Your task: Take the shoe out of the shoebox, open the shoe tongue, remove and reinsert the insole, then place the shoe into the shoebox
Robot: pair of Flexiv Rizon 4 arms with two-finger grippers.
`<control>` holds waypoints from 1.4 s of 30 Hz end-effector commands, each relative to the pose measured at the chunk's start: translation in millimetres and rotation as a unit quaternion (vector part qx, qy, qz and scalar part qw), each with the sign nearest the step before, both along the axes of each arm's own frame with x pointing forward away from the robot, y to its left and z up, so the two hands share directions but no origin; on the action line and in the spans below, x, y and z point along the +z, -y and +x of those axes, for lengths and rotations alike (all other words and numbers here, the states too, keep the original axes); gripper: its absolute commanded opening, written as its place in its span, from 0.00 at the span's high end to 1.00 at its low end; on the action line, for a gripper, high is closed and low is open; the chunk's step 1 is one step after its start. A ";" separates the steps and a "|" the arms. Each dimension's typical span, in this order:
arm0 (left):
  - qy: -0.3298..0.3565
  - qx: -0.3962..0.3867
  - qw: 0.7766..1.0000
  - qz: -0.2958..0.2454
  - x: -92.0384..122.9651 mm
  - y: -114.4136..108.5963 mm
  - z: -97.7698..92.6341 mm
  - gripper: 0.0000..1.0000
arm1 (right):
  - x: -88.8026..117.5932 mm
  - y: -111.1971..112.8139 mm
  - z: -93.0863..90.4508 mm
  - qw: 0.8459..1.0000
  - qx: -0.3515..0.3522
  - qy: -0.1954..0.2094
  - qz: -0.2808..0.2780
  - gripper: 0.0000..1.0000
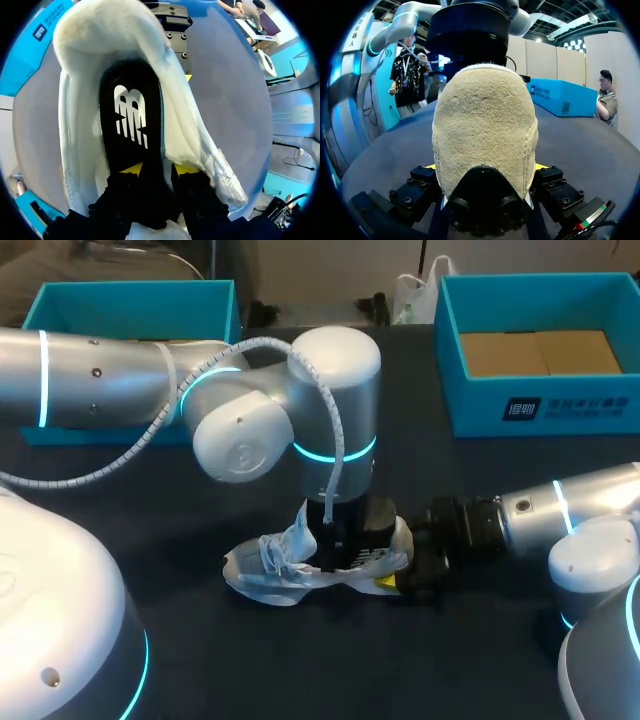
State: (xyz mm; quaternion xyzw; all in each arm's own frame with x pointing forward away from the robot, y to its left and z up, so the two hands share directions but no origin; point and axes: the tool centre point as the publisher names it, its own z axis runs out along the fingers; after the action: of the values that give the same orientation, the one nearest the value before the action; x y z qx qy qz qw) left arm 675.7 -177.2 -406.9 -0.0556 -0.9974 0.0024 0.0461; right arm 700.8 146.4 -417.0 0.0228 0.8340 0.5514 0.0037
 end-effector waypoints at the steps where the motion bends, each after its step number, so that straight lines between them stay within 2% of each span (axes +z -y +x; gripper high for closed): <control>1: 0.026 0.003 1.000 -0.006 -14.9 4.2 -2.4 0.65 | 3.7 -1.7 1.0 1.000 0.000 -0.001 -0.002 1.00; 7: 0.067 0.020 0.998 -0.007 -19.9 9.8 12.7 0.68 | 3.7 -1.7 1.0 1.000 0.000 -0.001 -0.002 1.00; 11: 0.077 0.033 0.996 -0.006 -16.2 10.7 24.2 0.73 | 3.7 -1.7 1.0 1.000 0.000 -0.001 -0.002 1.00; 13: 0.077 0.037 0.996 -0.006 -12.5 9.9 28.2 0.73 | 3.7 -1.7 1.0 1.000 0.000 -0.001 -0.002 1.00; 21: 0.062 0.040 0.997 -0.002 -5.4 7.1 30.9 0.71 | 3.7 -1.7 1.0 1.000 0.000 -0.001 -0.002 1.00; 25: 0.062 0.038 0.997 0.003 -4.0 6.6 30.4 0.67 | 3.7 -1.7 1.0 1.000 0.000 -0.001 -0.002 1.00; 29: 0.063 0.040 0.997 0.003 -7.2 7.0 31.5 0.68 | 3.7 -1.7 1.0 1.000 0.000 -0.001 -0.002 1.00; 32: 0.080 0.042 0.996 0.001 -16.2 8.7 29.6 0.75 | 3.7 -1.7 1.0 1.000 0.000 -0.001 -0.002 1.00; 35: 0.092 0.052 0.994 -0.001 -22.8 10.2 34.0 0.97 | 3.7 -1.7 1.0 1.000 0.000 -0.001 -0.002 1.00; 36: 0.092 0.057 0.994 0.000 -23.6 10.4 37.5 1.00 | 3.7 -1.7 1.0 1.000 0.000 -0.001 -0.002 1.00; 39: 0.087 0.064 0.994 -0.004 -20.2 8.6 42.4 1.00 | 3.7 -1.7 1.0 1.000 0.000 -0.001 -0.002 1.00; 42: 0.073 0.074 0.994 -0.015 -7.1 2.7 43.3 1.00 | 3.7 -1.7 1.0 1.000 0.000 -0.001 -0.002 1.00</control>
State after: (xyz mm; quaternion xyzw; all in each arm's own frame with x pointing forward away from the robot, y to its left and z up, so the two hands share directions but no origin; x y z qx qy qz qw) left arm 708.3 -185.0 -409.6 0.0179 -0.9991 0.0066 -0.0366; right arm 705.5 143.9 -418.6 0.0236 0.8333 0.5523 0.0039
